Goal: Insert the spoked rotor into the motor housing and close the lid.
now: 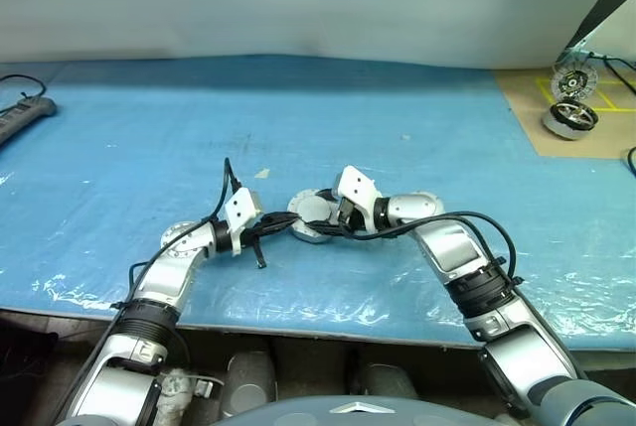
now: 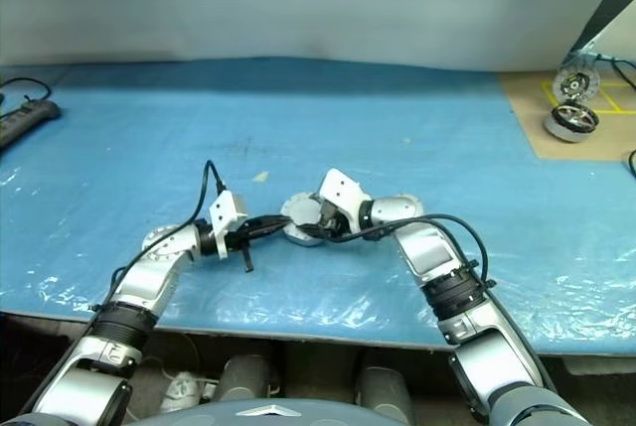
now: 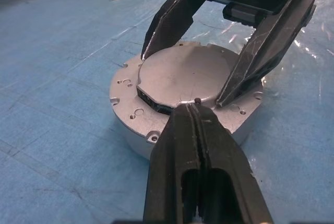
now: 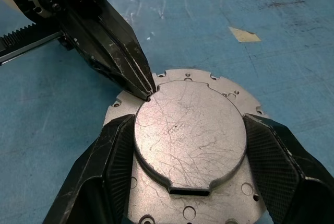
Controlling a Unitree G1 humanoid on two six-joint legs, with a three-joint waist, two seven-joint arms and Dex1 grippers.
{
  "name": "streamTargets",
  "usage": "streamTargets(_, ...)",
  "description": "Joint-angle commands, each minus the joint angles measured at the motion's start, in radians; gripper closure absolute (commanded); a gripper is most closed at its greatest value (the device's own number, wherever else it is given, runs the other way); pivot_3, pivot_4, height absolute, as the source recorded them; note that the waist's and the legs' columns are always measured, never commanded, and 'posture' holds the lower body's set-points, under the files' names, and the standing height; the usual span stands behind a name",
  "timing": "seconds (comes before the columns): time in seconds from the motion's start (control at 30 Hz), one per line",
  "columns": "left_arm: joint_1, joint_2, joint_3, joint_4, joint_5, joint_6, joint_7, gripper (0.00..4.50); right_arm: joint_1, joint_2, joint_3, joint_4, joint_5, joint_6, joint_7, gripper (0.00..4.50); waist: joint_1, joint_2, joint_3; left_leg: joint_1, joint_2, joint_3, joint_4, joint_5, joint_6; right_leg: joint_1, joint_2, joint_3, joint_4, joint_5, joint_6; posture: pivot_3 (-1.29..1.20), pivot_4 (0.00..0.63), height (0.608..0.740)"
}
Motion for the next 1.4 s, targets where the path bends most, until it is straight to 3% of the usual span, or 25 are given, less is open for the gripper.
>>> streamTargets(0.03,0.006,0.007,-0.025,0.041,0.033,-0.012,-0.005,4.50,0.062,-0.026,0.024,0.073,-0.007,0.045,0.021,0.86,0.003,0.000,0.000,0.000,0.000,0.000,0.000,0.000,0.000,0.000,0.000,0.000,0.000,0.000,0.000,0.00,0.150,0.740)
streamTargets(0.13,0.010,0.011,-0.026,0.022,0.029,-0.006,-0.005,4.50,0.058,-0.016,-0.009,0.038,0.038,0.096,0.025,0.02,0.005,0.000,0.000,0.000,0.000,0.000,0.000,0.000,0.000,0.000,0.000,0.000,0.000,0.000,0.000,0.00,0.150,0.740)
streamTargets(0.37,0.009,0.012,-0.028,-0.031,0.018,0.033,0.001,4.50,0.031,-0.032,-0.112,-0.082,0.154,0.156,0.039,0.02,0.010,0.000,0.003,-0.004,0.000,0.000,-0.002,0.000,0.000,-0.004,0.000,0.000,-0.001,0.000,0.000,0.00,0.150,0.740)
streamTargets(0.47,0.008,0.013,-0.028,-0.038,0.017,0.043,0.002,4.50,0.017,-0.034,-0.165,-0.123,0.190,0.150,0.018,0.02,0.011,0.000,0.003,-0.013,0.000,0.000,-0.001,0.000,0.000,-0.013,0.000,0.000,-0.001,0.004,-0.007,0.00,0.150,0.740)
streamTargets(0.63,0.003,0.014,-0.027,-0.021,0.020,0.036,-0.001,4.50,0.004,-0.027,-0.282,-0.152,0.274,0.188,-0.026,0.02,0.009,0.000,0.004,-0.026,0.000,0.000,0.000,0.002,-0.003,-0.026,0.001,-0.001,0.002,0.005,-0.007,0.00,0.150,0.740)
streamTargets(0.87,0.000,0.013,-0.026,0.009,0.021,0.009,-0.007,4.50,0.068,-0.021,-0.472,-0.108,0.495,0.557,-0.099,0.02,0.011,0.000,0.004,-0.028,0.000,0.000,0.002,0.002,-0.003,-0.026,0.001,-0.002,0.003,0.005,-0.008,0.00,0.150,0.740)
streamTargets(1.07,-0.001,0.012,-0.027,0.032,0.023,-0.014,-0.013,4.50,0.168,-0.008,-0.475,-0.121,0.579,0.720,-0.126,0.02,0.010,0.001,0.005,-0.027,0.001,0.000,0.002,0.002,-0.003,-0.026,0.001,-0.002,0.003,0.005,-0.008,0.00,0.150,0.740)
streamTargets(1.4,-0.024,0.014,-0.027,0.079,0.026,-0.043,-0.031,4.50,0.140,0.095,-0.478,-0.090,0.633,0.729,-0.191,0.02,0.011,0.001,0.005,-0.020,0.001,0.000,0.002,0.003,-0.005,-0.021,0.000,-0.002,0.003,0.005,-0.008,0.00,0.150,0.740)
